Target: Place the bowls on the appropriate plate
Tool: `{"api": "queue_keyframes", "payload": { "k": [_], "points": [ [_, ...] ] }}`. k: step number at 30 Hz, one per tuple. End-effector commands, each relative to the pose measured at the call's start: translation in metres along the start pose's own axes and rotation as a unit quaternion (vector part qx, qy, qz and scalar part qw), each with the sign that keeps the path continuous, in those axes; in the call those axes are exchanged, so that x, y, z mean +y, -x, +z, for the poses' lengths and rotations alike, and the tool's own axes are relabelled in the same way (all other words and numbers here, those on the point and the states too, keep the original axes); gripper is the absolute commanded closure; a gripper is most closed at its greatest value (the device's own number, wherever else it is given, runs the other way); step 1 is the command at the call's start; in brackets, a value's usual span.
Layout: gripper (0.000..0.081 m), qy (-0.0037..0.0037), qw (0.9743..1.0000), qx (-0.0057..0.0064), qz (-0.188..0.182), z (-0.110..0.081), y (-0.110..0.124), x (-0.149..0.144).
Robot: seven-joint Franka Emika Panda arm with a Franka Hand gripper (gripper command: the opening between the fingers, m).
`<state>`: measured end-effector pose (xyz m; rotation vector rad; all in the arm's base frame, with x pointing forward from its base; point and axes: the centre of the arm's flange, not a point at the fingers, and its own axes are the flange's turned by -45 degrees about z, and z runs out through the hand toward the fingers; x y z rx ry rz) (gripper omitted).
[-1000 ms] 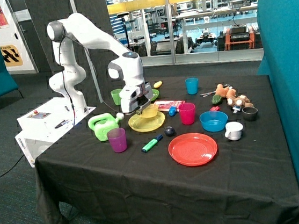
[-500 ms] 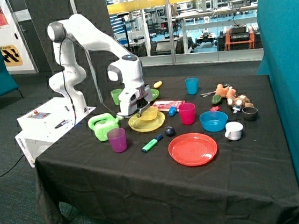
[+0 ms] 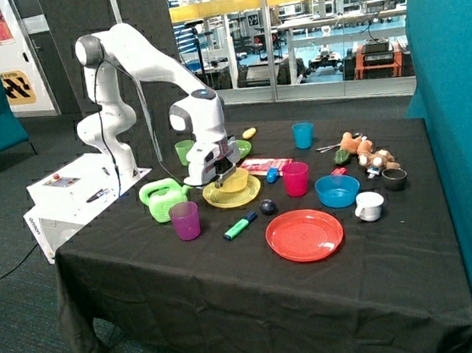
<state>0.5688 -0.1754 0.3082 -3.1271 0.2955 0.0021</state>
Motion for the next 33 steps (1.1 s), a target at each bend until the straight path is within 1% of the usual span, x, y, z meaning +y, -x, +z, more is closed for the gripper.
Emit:
{"api": "queue_keyframes", "payload": {
  "k": [1, 8, 12, 22, 33],
  "points": [
    [0.0498, 0.00021, 1.0000, 0.0007, -0.004, 0.001, -0.003, -0.001],
    [0.0445, 0.00022, 1.0000, 0.0007, -0.005, 0.001, -0.003, 0.000],
    [0.0393, 0.00022, 1.0000, 0.0007, -0.005, 0.002, -0.001, 0.001],
    [0.0327, 0.00022, 1.0000, 0.0007, -0.007, 0.000, 0.005, 0.002],
    [0.0309, 0.00022, 1.0000, 0.0007, -0.010, -0.007, 0.011, 0.003]
  ]
}}
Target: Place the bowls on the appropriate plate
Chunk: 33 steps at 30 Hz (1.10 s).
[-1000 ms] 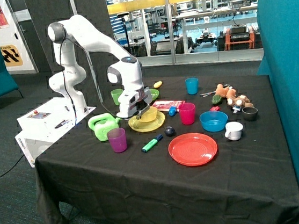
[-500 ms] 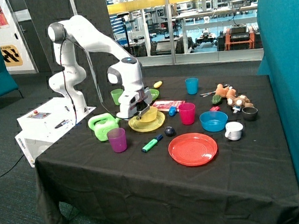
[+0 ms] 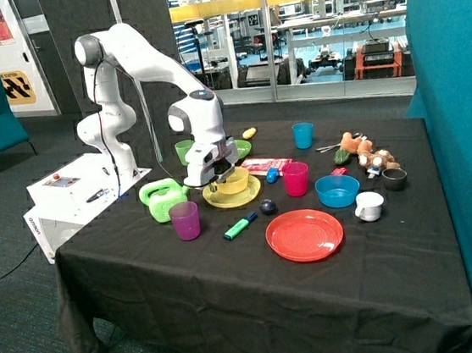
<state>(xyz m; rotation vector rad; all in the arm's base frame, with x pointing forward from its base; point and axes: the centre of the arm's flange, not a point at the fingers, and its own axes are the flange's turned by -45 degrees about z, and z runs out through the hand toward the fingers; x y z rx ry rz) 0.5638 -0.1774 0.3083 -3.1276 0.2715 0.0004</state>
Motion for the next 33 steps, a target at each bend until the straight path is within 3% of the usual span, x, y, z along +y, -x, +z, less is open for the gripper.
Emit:
{"api": "queue_keyframes", "payload": {
  "k": [1, 33],
  "points": [
    [0.0310, 0.00110, 1.0000, 0.0002, -0.003, -0.007, 0.007, 0.001],
    [0.0382, 0.00111, 0.9991, 0.0002, -0.042, -0.066, 0.036, -0.008]
  ]
}}
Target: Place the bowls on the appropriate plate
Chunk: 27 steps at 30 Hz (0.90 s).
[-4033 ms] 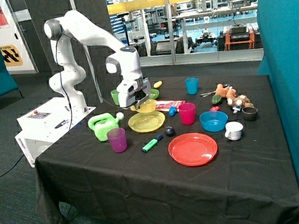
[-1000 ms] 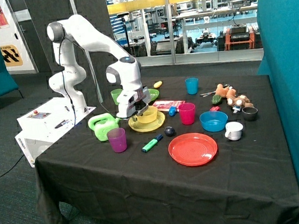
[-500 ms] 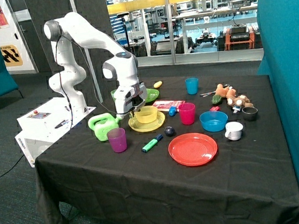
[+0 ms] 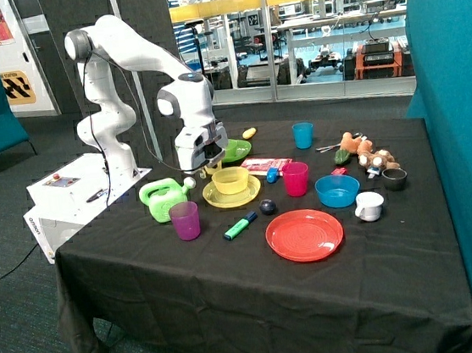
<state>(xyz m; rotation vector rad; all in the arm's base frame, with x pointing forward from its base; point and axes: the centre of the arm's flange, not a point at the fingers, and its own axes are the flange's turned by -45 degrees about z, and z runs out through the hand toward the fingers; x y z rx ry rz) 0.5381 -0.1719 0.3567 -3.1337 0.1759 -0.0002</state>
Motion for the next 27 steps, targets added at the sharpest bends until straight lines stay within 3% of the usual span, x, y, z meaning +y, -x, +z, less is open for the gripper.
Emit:
{"api": "queue_keyframes", "payload": {
  "k": [1, 27],
  "points": [
    [0.0383, 0.00148, 0.9999, 0.0000, -0.011, -0.018, 0.010, -0.008],
    [0.0397, 0.00148, 0.9992, 0.0000, -0.041, -0.050, 0.049, -0.031]
  ]
}}
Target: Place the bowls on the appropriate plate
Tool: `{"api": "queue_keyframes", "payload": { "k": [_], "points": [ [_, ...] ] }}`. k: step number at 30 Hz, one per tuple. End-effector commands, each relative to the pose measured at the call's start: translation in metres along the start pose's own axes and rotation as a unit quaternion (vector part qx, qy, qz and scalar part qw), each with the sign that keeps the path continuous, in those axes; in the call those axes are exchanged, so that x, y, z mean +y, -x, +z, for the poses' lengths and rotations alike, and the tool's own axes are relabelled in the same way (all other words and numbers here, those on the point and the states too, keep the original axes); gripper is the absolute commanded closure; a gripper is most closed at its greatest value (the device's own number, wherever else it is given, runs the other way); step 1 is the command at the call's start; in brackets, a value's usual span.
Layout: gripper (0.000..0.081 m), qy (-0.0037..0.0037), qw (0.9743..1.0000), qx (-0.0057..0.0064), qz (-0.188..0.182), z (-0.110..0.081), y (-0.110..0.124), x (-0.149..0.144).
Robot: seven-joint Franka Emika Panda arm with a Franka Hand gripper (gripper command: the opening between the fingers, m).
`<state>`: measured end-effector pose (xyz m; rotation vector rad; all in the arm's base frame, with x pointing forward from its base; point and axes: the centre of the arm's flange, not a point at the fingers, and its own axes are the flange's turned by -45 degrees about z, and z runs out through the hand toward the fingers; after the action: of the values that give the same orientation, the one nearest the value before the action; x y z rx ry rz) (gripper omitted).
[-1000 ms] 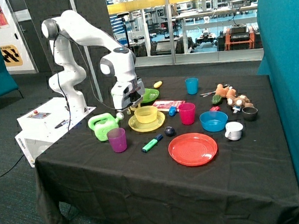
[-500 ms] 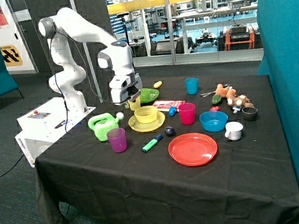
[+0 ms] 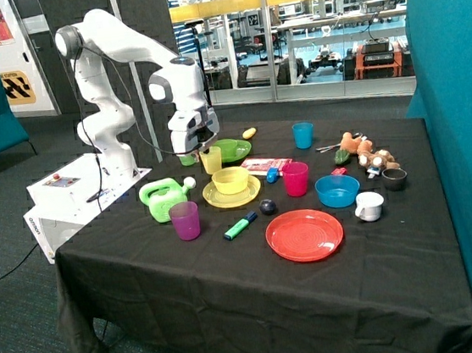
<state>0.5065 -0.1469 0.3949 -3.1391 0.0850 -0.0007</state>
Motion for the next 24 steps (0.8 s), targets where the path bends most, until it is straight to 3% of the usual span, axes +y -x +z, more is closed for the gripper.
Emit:
{"api": "queue_keyframes", "payload": {
  "k": [1, 24],
  "points": [
    [0.0398, 0.00067, 0.9999, -0.0002, -0.013, -0.013, 0.015, -0.012],
    [0.0407, 0.00066, 0.9990, -0.0002, -0.045, -0.031, 0.045, -0.040]
  ]
}}
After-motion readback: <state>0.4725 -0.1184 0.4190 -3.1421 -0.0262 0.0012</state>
